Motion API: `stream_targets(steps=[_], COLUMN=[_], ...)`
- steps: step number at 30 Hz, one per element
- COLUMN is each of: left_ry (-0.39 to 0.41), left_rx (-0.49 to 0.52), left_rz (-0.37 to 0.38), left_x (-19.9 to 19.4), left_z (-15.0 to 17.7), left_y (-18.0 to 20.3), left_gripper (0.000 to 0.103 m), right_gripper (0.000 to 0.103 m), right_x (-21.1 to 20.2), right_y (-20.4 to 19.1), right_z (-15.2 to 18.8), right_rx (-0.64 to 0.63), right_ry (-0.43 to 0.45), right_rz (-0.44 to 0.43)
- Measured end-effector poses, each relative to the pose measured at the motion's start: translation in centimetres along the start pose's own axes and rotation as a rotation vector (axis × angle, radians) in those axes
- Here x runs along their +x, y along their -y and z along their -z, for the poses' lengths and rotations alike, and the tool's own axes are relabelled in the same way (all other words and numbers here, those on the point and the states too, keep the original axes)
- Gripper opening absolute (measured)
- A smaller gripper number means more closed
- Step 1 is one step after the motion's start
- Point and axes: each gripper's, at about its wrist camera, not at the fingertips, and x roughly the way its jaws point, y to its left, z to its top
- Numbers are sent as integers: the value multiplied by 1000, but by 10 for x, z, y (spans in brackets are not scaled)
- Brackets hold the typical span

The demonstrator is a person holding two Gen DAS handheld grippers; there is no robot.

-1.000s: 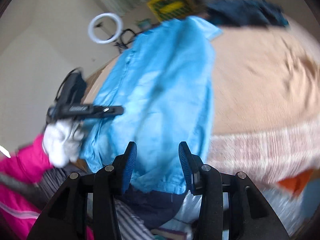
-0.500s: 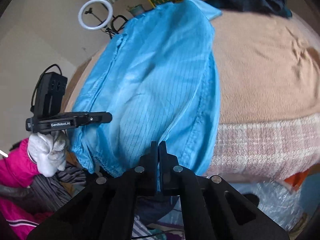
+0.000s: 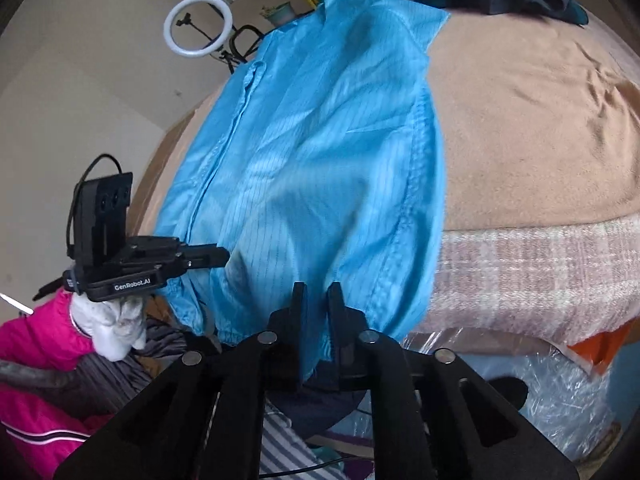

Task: Fold large clothes

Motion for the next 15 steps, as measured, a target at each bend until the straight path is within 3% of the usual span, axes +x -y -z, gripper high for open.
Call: stream_targets(steps=[1,4,6,8,12,15], left_ry=[-4,-21,-26,10,92,123], left_rx=[7,34,34,19,18,30], left_rz=[-6,-35,-51,-57,-63,-29], left_x=[-1,-3,-11,-25,-51,-52], left_z=[1,-2,-1,0,-3,-9], left_y=[1,6,4,2,10,27], left_gripper=[0,1,20,25,25,25], right_gripper=[4,3,3,8,23,25], right_x=[5,9,8,0,-43,-66], right_y=[-8,-37,-45,-43,-13,16], right_z=[1,12,20,17,-12,-49], right_rx=[-28,-161,-232,-238,-141,-74], right_ry=[-11,-54,-99,-112,46,169], right_rz=[-8,28,52,44,-27,29])
